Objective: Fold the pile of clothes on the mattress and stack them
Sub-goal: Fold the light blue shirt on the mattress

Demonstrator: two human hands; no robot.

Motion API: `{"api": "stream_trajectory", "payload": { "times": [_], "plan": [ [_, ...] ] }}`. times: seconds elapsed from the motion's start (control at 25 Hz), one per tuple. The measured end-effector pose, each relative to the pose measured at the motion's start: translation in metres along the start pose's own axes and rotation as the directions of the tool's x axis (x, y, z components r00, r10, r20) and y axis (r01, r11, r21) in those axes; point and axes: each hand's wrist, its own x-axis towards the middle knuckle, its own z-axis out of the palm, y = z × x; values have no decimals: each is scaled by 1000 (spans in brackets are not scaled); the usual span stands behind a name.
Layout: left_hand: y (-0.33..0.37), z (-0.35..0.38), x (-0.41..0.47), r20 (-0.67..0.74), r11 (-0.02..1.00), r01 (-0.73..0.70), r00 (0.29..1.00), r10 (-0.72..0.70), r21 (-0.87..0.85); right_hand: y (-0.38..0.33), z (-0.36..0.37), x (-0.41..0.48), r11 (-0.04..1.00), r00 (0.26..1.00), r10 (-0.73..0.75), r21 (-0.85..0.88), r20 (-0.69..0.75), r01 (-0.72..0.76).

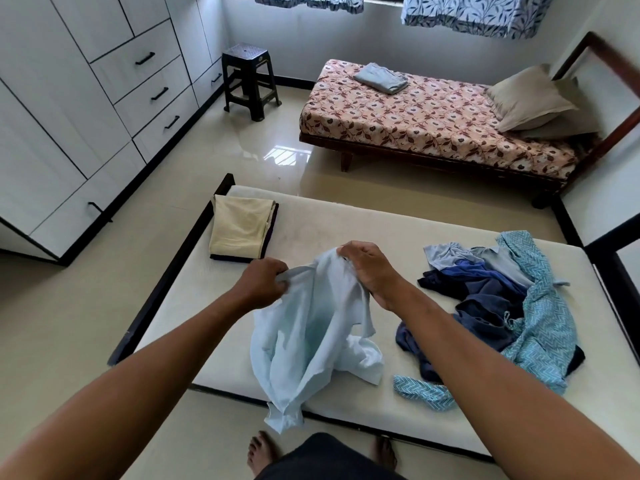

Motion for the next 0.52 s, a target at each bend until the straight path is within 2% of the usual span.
{"api": "stream_trajectory", "payload": {
  "times": [0.04, 0.12, 0.2, 0.24, 0.32, 0.44, 0.52],
  "plan": [
    [-3, 0, -1, -51, 1000, 23, 998, -24, -22, 1, -5, 2, 1000, 1000, 7, -5, 7, -7],
    [-8, -6, -5, -252, 995, 31, 966, -55, -96, 3, -17, 5, 998, 998, 34, -50, 44, -32],
    [-7, -18, -9, -478, 991, 10, 875, -72, -131, 2, -30, 6, 993, 989, 63, -112, 137, -48],
    [-4, -24, -10, -549, 990, -1, 832, -79, -144, 1, -34, 7, 987, 978, 77, -157, 192, -47],
    [1, -35, -10, -607, 991, -26, 793, -57, -128, -4, -36, 5, 955, 948, 149, -289, 281, -65],
    [10, -39, -9, -585, 998, -28, 811, -14, -63, -13, -29, 2, 879, 878, 305, -464, 369, -110],
    [15, -36, -10, -564, 997, -18, 825, -28, -75, -14, -23, 2, 866, 848, 374, -469, 376, -173]
  ]
}}
